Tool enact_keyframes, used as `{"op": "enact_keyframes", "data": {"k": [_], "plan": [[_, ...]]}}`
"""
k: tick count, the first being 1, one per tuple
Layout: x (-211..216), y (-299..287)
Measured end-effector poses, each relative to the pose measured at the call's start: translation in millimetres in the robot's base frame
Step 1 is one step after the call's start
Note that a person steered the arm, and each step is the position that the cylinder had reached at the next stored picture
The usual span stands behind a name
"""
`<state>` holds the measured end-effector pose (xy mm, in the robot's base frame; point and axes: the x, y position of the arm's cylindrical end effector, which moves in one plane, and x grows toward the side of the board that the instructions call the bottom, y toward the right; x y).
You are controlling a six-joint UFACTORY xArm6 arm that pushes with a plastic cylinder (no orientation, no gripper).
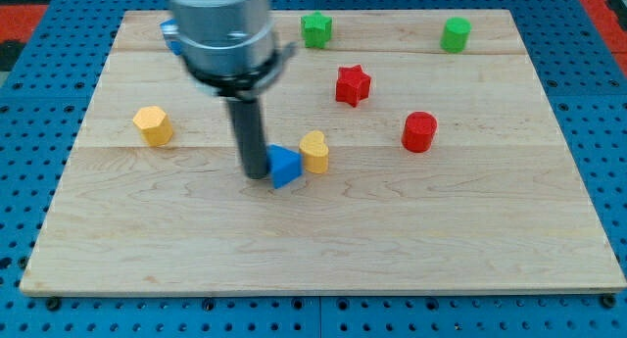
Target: Place the triangle close to the red circle
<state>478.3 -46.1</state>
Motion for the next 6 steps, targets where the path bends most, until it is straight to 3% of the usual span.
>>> {"op": "enact_keyframes", "data": {"k": [2, 3, 4, 6], "plan": [[-2, 93], [11, 105], [6, 174], [52, 206]]}}
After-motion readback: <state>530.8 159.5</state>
